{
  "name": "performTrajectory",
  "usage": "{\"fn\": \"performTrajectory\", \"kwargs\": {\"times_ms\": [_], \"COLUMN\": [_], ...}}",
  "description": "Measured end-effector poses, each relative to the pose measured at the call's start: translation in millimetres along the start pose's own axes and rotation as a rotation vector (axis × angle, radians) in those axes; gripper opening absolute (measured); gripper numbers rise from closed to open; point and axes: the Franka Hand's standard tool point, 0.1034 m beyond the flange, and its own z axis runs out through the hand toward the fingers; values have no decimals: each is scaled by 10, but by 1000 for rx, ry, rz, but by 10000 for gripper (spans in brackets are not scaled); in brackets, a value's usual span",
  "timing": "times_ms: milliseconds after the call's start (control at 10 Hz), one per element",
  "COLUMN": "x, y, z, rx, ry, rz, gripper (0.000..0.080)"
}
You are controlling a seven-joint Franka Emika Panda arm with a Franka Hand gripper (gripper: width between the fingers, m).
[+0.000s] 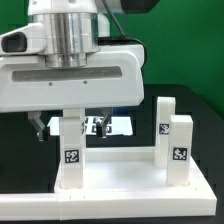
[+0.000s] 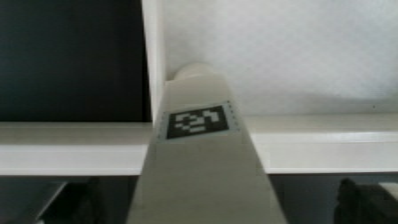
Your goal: Assemble desk
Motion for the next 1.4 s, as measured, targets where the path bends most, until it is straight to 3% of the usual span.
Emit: {"fn": "performTrajectory", "kwargs": {"times_ms": [100, 300, 700, 900, 1300, 1400], "x": [0, -1, -10, -42, -71, -72], "y": [0, 30, 58, 106, 138, 137], "z": [1, -2, 2, -5, -11, -8], "rx": [0, -3, -6, -23, -30, -29], "ry": [0, 0, -2, -16, -29, -30], "rz": [16, 23, 227, 365, 419, 414], "gripper": [625, 312, 287, 295, 305, 362]}}
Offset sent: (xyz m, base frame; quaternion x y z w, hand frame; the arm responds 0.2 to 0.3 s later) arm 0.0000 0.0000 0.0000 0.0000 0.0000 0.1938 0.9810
